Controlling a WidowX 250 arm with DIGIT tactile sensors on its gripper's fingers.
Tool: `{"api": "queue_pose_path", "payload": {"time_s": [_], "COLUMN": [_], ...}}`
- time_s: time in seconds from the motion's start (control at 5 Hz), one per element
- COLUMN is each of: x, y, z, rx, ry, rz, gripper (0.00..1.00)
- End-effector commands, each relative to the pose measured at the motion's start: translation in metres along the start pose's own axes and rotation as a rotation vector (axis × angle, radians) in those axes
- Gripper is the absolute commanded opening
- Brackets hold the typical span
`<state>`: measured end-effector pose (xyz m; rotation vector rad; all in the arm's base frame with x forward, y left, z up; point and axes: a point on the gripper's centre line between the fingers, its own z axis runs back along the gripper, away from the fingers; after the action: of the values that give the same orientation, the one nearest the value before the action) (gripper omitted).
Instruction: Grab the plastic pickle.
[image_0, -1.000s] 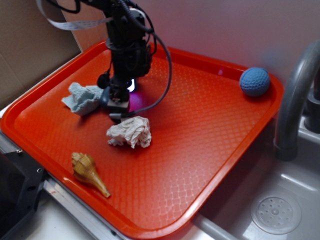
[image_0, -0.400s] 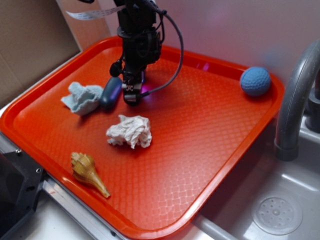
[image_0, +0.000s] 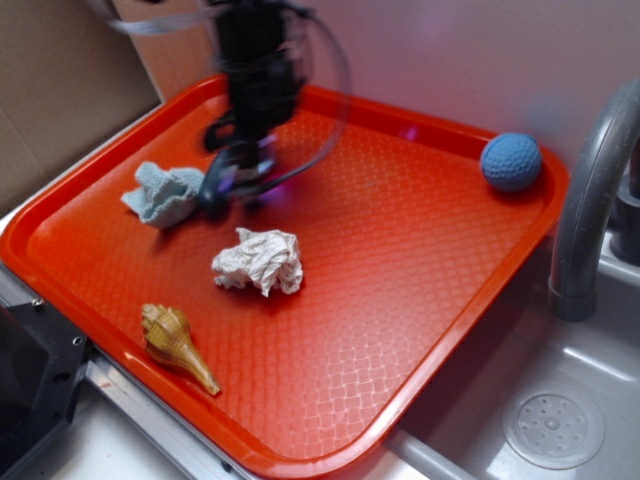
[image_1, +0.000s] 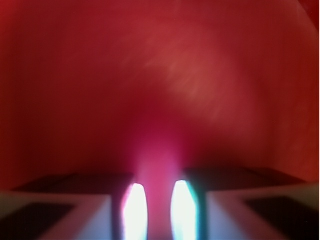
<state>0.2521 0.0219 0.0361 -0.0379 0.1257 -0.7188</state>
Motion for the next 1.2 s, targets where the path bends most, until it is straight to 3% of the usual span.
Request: {"api": "queue_pose_path", "payload": {"time_s": [0.0,0.2,0.6,1.0], "x": [-0.053,-0.075,-0.071,-0.057], "y": [0.022,0.035,0.045,0.041], "z": [0.087,0.092,0.083,0.068], "rx": [-0.03,-0.108,-0.111,0.031], "ry": [-0.201,-0.266,-0.23,-0.154], "rz": [0.27,0.34,0.425,0.254], "gripper": [1.0,1.0,1.0,1.0]}}
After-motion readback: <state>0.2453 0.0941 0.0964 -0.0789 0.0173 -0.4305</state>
